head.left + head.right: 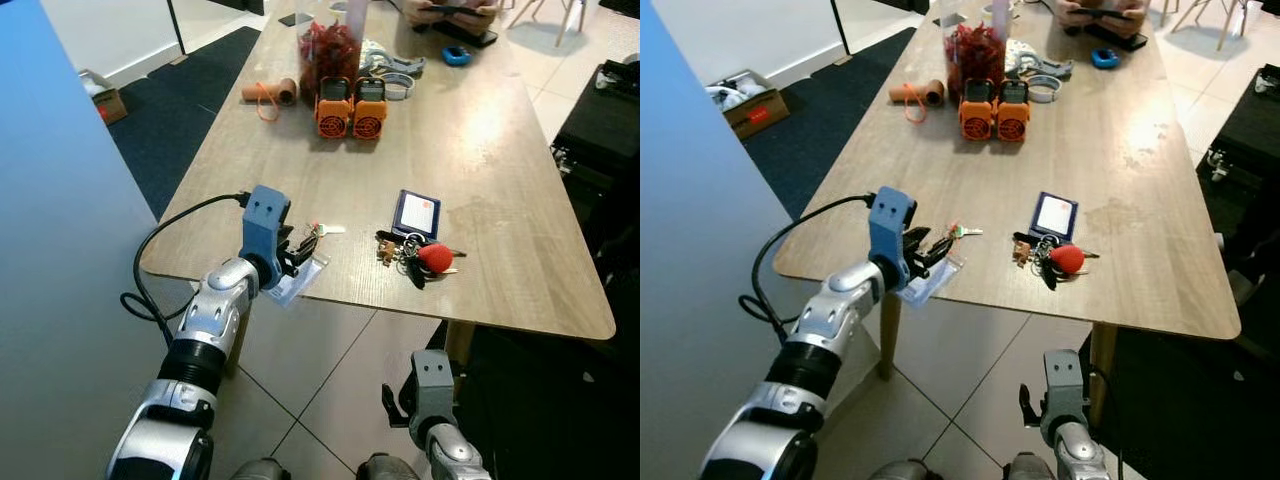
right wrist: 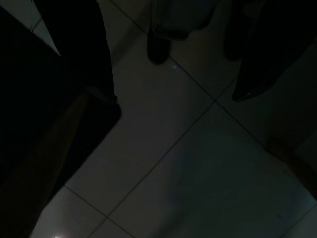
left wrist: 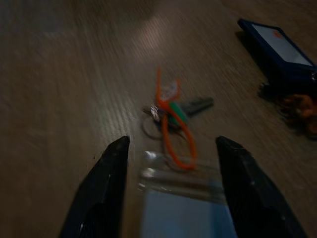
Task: Hang keys on a hook
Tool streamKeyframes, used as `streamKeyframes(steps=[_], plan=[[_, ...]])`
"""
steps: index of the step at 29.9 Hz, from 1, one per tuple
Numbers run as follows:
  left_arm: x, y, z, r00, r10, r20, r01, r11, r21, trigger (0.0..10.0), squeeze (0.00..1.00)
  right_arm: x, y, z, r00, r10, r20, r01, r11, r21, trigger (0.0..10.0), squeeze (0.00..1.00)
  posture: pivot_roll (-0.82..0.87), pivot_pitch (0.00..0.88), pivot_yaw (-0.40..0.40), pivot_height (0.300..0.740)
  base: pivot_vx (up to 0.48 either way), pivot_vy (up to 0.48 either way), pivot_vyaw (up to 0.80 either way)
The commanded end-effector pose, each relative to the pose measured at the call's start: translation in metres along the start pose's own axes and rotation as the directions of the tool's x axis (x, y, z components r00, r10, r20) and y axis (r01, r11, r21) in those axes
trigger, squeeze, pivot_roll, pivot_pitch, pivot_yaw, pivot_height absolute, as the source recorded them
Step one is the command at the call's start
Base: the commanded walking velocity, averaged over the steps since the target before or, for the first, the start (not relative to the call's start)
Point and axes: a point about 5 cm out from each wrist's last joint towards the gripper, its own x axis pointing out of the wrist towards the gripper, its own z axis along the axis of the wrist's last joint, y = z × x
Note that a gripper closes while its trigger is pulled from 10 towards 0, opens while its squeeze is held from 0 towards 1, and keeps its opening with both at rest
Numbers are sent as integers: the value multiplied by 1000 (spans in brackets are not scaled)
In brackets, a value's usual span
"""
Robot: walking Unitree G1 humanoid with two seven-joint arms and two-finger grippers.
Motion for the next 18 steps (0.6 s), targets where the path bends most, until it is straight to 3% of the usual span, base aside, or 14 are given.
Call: streamKeyframes(steps=[1, 5, 8, 18], plan=[[0, -7, -4, 1000, 2, -8, -2, 999, -44, 10000, 0, -2, 2, -4, 1000, 4, -9, -4, 1000, 4, 10000, 0, 72, 108, 31, 740, 0, 0, 0], [1, -11, -4, 1000, 25, -14, -26, 999, -27, 10000, 0, -2, 1, -4, 1000, 5, -9, -5, 1000, 2, 10000, 0, 73, 111, 30, 740, 0, 0, 0], [7, -15, -5, 996, 89, -15, -88, 995, 56, 10000, 0, -1, 1, -2, 1000, 7, -5, -7, 1000, -3, 10000, 0, 73, 112, 29, 740, 0, 0, 0], [11, -18, -2, 986, 169, 1, -167, 975, 150, 10000, 0, -1, 1, -2, 1000, 9, -6, -9, 1000, -5, 10000, 0, 71, 125, 28, 740, 0, 0, 0]])
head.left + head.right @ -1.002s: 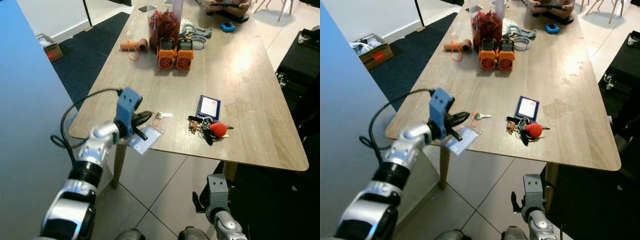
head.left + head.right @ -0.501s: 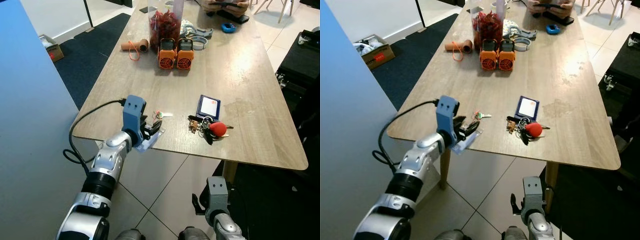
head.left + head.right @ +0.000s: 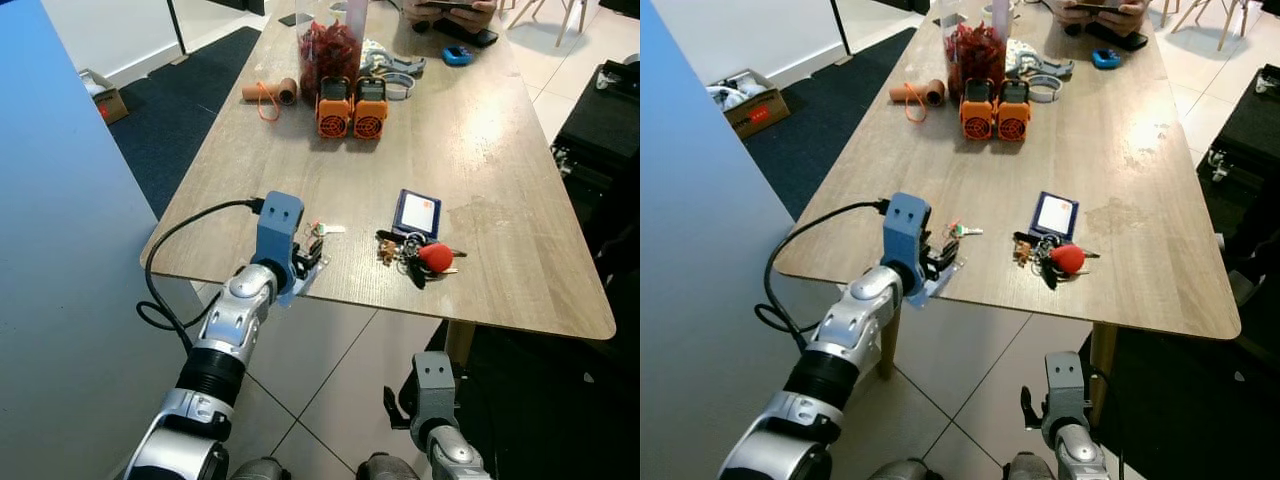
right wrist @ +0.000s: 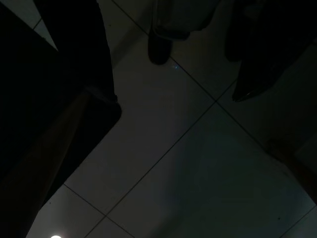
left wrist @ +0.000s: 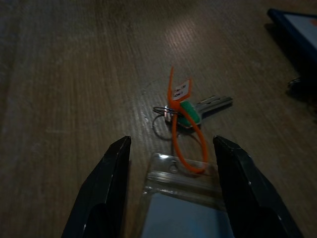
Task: Hang keys on a hook
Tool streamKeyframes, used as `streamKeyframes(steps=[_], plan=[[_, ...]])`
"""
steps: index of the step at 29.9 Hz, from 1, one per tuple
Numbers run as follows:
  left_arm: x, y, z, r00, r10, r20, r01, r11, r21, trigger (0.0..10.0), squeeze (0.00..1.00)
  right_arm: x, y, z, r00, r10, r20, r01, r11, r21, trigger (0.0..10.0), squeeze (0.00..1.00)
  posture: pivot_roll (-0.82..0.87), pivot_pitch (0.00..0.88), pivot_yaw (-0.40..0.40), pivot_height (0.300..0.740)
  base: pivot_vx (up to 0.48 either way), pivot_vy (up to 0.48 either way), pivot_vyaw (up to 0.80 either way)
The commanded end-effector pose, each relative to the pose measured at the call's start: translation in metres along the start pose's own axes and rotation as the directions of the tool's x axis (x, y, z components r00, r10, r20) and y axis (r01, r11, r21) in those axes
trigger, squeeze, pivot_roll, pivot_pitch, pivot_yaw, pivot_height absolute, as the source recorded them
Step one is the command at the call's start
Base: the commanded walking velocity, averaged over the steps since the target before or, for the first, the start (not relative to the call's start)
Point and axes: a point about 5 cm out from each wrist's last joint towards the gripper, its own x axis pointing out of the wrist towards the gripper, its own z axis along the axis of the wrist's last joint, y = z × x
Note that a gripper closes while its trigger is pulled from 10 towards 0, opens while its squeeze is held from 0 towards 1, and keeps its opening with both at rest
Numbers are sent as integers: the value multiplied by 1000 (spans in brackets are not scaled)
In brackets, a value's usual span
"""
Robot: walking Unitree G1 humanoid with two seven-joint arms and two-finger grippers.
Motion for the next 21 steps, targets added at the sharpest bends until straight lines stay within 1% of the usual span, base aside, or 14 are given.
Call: streamKeyframes(steps=[1, 4, 11, 14, 15, 17, 19, 21], plan=[[2, -8, -3, 1000, -3, -8, 3, 1000, 11, 10000, 0, -1, 1, -3, 1000, 6, -9, -6, 1000, 0, 10000, 0, 71, 125, 28, 740, 0, 0, 0], [3, -12, -1, 1000, -3, -8, 3, 1000, 3, 10000, 0, -1, 1, -3, 1000, 8, -8, -8, 1000, -1, 10000, 0, 72, 124, 27, 740, 0, 0, 0], [3, -16, -2, 1000, -15, -8, 16, 999, 28, 10000, 0, 0, 2, -2, 1000, 8, -6, -8, 1000, -2, 10000, 0, 71, 127, 27, 740, 0, 0, 0], [3, -17, -4, 1000, -20, -20, 21, 997, 80, 10000, 0, 0, 2, -1, 1000, 8, -4, -8, 1000, -2, 10000, 0, 72, 132, 27, 740, 0, 0, 0], [3, -17, -4, 1000, -20, -20, 21, 997, 80, 10000, 0, 0, 2, -1, 1000, 8, -4, -8, 1000, -2, 10000, 0, 72, 132, 27, 740, 0, 0, 0], [3, -16, -8, 999, -9, -40, 14, 991, 130, 10000, 0, 0, 2, 0, 1000, 8, -5, -8, 1000, -3, 10000, 0, 75, 135, 27, 740, 0, 0, 0], [3, -16, -8, 999, -9, -40, 14, 991, 130, 10000, 0, 0, 2, 0, 1000, 8, -5, -8, 1000, -3, 10000, 0, 75, 135, 27, 740, 0, 0, 0], [4, -15, -10, 999, 4, -53, 4, 989, 149, 10000, 0, 0, 2, 0, 1000, 8, -5, -8, 1000, -3, 10000, 0, 75, 136, 27, 740, 0, 0, 0]])
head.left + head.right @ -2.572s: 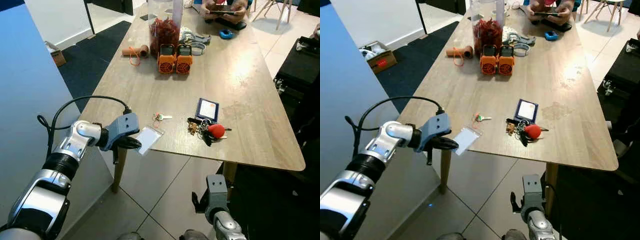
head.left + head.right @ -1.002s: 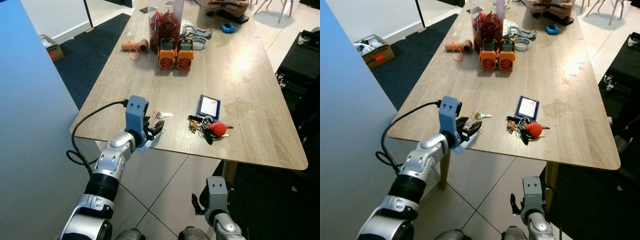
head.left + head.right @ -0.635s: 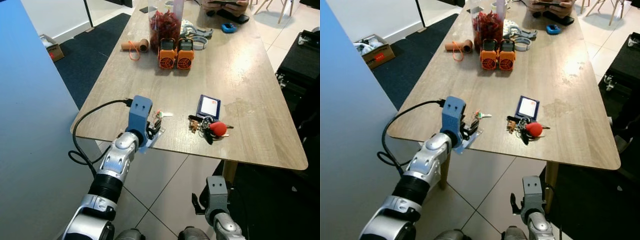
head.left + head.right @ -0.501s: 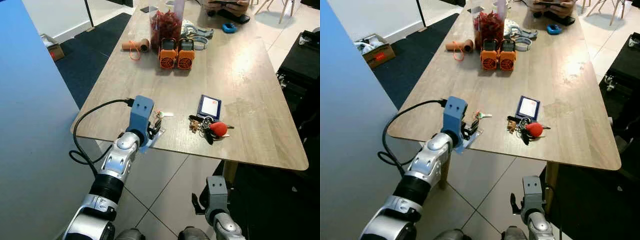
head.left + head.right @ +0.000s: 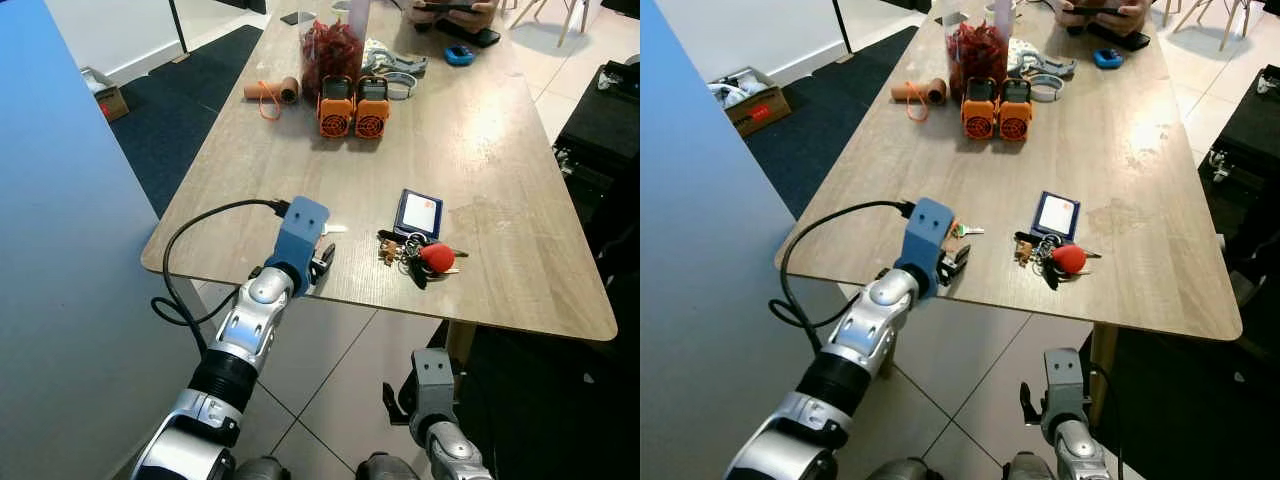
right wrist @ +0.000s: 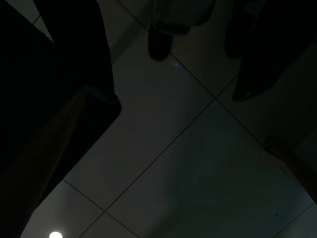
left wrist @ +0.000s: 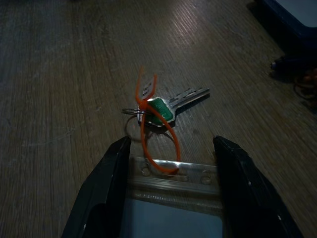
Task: Hang keys on a hook
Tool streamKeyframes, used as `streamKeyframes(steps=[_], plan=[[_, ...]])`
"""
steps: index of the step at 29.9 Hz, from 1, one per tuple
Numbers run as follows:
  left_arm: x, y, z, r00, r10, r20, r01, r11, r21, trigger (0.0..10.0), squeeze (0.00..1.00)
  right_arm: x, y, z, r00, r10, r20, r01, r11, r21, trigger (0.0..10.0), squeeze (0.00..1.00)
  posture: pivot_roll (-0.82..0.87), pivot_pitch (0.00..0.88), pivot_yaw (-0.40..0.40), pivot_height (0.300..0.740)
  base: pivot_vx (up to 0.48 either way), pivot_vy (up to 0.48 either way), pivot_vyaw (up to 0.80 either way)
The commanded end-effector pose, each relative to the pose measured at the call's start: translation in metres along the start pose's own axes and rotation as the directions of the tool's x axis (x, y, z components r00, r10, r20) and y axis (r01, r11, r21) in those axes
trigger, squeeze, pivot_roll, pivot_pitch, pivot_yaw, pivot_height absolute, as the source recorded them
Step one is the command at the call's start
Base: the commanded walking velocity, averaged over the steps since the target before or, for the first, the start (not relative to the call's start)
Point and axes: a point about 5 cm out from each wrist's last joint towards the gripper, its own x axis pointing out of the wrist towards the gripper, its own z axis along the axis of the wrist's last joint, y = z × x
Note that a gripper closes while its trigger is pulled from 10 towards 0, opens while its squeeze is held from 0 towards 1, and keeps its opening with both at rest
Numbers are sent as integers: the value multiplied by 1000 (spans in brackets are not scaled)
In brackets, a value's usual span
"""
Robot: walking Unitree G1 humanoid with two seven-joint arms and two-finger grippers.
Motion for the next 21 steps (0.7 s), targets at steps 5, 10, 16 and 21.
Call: streamKeyframes(steps=[5, 10, 16, 21], plan=[[1, 5, -11, 997, 41, -63, -39, 999, 38, 10000, 0, -2, 1, -5, 1000, 4, -19, -4, 1000, 0, 10000, 0, 76, 136, 30, 740, 0, 0, 0], [2, 8, -13, 995, 44, -88, -41, 999, 32, 10000, 0, -1, 1, -4, 1000, 4, -18, -4, 1000, 2, 10000, 0, 76, 135, 29, 740, 0, 0, 0], [4, 14, -14, 994, 50, -102, -49, 999, 20, 7098, 0, -1, 2, -4, 1000, 4, -18, -4, 1000, 4, 10000, 0, 79, 136, 31, 740, 0, 0, 0], [4, 18, -13, 993, 58, -102, -56, 998, 16, 1137, 0, -1, 2, -3, 1000, 3, -17, -3, 1000, 5, 10000, 0, 79, 135, 31, 740, 0, 0, 0]])
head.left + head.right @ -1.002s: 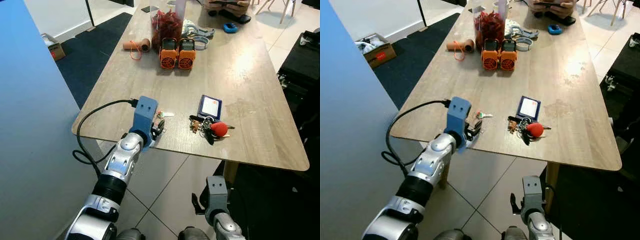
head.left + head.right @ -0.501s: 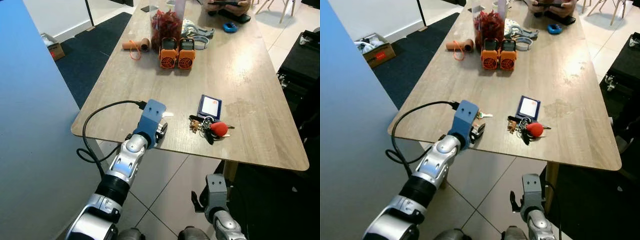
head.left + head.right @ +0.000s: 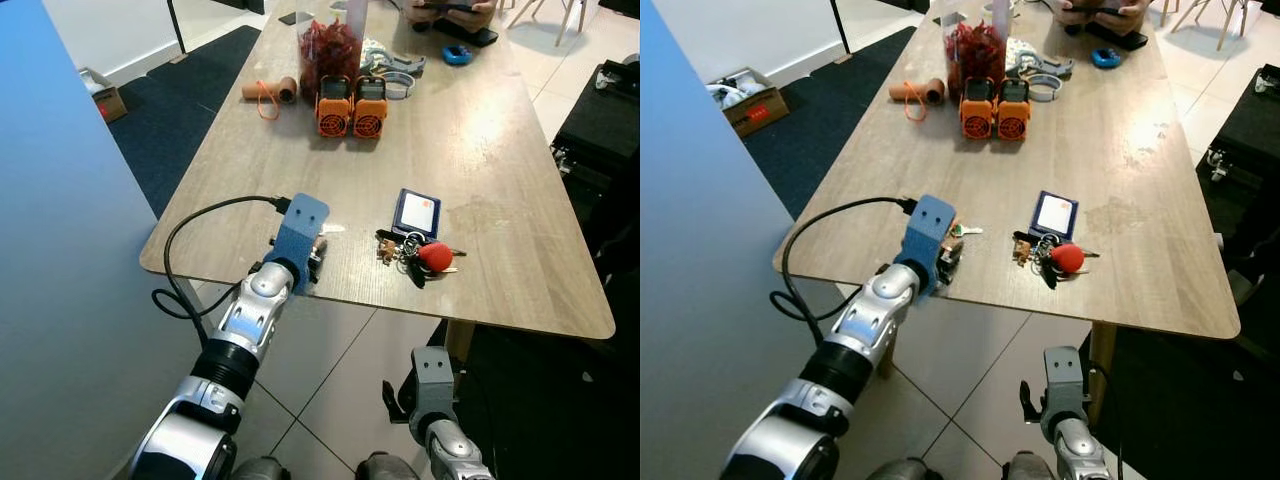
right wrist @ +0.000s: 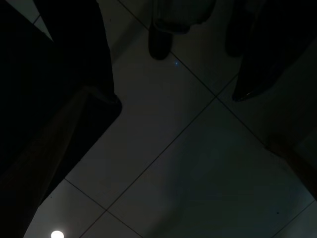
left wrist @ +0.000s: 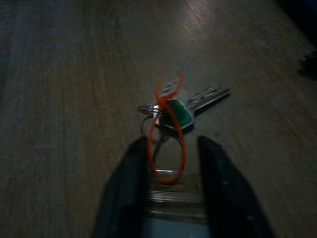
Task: Hang keys on a hook
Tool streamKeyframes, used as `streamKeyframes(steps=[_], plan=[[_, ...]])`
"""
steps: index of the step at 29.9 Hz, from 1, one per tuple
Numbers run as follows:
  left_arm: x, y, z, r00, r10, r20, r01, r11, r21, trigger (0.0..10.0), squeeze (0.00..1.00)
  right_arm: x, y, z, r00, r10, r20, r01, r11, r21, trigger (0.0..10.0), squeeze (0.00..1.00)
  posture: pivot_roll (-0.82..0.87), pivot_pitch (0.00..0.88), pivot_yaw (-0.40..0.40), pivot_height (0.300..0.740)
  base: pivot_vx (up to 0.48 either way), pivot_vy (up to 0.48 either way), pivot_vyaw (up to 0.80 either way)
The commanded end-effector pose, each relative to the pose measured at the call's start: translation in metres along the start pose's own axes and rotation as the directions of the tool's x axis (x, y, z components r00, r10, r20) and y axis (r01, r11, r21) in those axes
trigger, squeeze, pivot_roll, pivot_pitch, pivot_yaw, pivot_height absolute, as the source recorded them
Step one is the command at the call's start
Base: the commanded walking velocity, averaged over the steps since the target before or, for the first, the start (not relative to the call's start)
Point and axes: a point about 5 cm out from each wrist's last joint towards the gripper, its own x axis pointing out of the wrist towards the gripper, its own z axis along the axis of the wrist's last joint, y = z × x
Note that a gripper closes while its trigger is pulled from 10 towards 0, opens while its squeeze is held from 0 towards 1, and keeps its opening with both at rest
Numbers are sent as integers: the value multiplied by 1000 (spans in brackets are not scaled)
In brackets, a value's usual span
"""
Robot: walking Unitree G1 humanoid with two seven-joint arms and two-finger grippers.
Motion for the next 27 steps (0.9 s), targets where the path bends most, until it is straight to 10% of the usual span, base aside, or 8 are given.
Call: streamKeyframes(steps=[1, 3, 4, 5, 6, 10, 11, 27], plan=[[-1, 7, -12, 998, 11, -59, -10, 1000, 2, 1569, 0, -2, 2, -5, 1000, 3, -22, -3, 1000, 5, 10000, 0, 80, 135, 30, 740, 0, 0, 0], [-1, 9, -12, 998, 12, -58, -12, 1000, 10, 4745, 0, -2, 2, -5, 1000, 3, -22, -3, 1000, 4, 10000, 0, 80, 135, 30, 740, 0, 0, 0], [-1, 10, -11, 998, 14, -57, -13, 1000, 15, 9804, 0, -2, 2, -5, 1000, 3, -21, -3, 1000, 4, 10000, 0, 80, 135, 30, 740, 0, 0, 0], [-1, 14, -10, 998, 19, -55, -17, 1000, 23, 9490, 0, -2, 1, -5, 1000, 3, -21, -3, 1000, 2, 10000, 0, 81, 123, 28, 740, 0, 0, 0], [0, 15, -10, 998, 20, -55, -19, 1000, 23, 4941, 0, -2, 0, -5, 1000, 2, -21, -2, 1000, 1, 10000, 0, 81, 123, 28, 740, 0, 0, 0], [0, 17, -9, 998, 21, -54, -20, 999, 25, 4941, 0, -2, 0, -6, 1000, 1, -22, -1, 1000, 0, 10000, 0, 81, 119, 28, 740, 0, 0, 0], [0, 19, -8, 999, 22, -49, -21, 999, 28, 0, 0, -2, -1, -6, 1000, -1, -24, 1, 1000, -1, 10000, 0, 79, 111, 29, 740, 0, 0, 0], [-2, 17, 4, 990, -141, -1, 141, 989, -50, 1804, 0, -3, -2, -7, 1000, -1, -28, 1, 1000, -7, 10000, 0, 76, 93, 25, 740, 0, 0, 0]])
